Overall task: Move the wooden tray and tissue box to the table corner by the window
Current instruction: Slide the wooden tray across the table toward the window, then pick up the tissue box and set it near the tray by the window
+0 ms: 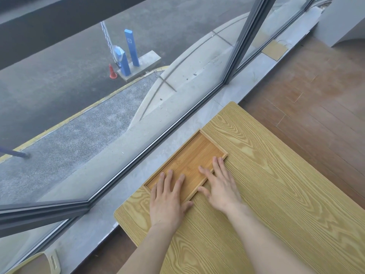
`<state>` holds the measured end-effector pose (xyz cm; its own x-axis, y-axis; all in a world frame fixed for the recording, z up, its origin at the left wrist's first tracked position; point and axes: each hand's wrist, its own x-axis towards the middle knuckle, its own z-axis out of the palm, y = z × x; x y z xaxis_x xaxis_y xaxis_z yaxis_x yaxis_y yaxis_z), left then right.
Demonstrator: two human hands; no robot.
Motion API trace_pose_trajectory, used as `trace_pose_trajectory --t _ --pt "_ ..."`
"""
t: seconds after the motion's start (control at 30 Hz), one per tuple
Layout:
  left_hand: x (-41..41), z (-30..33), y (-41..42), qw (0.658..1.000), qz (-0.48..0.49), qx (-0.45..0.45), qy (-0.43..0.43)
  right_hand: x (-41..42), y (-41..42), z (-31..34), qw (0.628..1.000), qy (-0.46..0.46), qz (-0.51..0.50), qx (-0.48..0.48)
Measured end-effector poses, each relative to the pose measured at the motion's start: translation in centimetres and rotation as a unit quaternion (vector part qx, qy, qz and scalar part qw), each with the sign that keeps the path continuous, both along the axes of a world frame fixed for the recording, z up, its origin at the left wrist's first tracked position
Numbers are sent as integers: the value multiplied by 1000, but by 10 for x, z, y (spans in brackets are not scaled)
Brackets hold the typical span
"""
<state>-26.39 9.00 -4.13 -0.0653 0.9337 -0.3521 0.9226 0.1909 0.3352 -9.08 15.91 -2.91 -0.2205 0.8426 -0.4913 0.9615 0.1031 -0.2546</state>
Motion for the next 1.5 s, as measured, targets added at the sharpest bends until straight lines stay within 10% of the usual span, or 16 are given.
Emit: trace_pose_trajectory --t 0.73,1.5 --pt "78 51 2 989 -144 36 -6 118 -105 58 976 -96 -192 27" --pt "502 110 -229 913 -402 1 -65 523 -445 114 821 21 -540 183"
